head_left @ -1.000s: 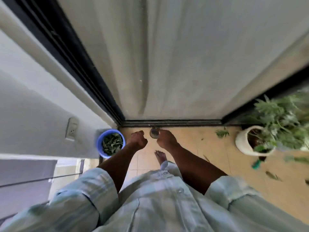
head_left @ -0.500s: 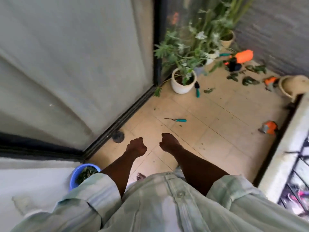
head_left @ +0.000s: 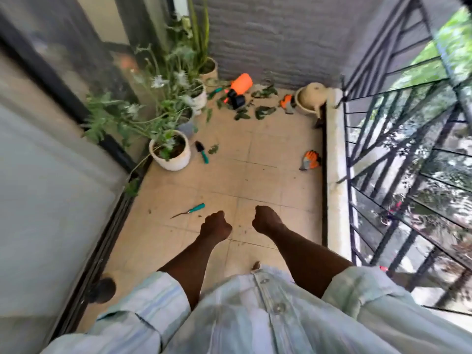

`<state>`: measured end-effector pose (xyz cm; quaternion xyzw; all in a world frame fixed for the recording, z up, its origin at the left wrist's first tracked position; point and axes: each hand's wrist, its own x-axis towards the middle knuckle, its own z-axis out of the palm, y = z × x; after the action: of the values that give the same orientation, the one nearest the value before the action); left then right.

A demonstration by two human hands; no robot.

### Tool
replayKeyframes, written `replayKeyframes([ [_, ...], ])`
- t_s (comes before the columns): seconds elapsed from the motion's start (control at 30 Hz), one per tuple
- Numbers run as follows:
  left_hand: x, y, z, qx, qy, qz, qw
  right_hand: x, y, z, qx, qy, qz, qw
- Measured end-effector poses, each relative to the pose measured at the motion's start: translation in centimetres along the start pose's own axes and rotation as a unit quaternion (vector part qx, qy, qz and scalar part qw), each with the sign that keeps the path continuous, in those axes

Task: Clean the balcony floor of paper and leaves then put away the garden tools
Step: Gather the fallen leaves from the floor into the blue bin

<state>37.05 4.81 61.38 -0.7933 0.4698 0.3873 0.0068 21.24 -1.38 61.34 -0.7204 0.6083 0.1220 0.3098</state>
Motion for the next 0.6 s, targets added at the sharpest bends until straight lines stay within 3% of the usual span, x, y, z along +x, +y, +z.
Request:
replayKeyframes([
  [0.17, 3.6, 8.5, -0.1, 0.017, -0.009, 0.021, 1.000, 2.2, 5.3, -4.2, 0.061, 0.057, 0.050, 0.995],
  [0.6, 20.6, 22.3, -4.5, 0.126, -0.057, 0.062, 0.988, 17.4, 12.3, -14.4, 0.109, 0.068, 0.116, 0.985],
])
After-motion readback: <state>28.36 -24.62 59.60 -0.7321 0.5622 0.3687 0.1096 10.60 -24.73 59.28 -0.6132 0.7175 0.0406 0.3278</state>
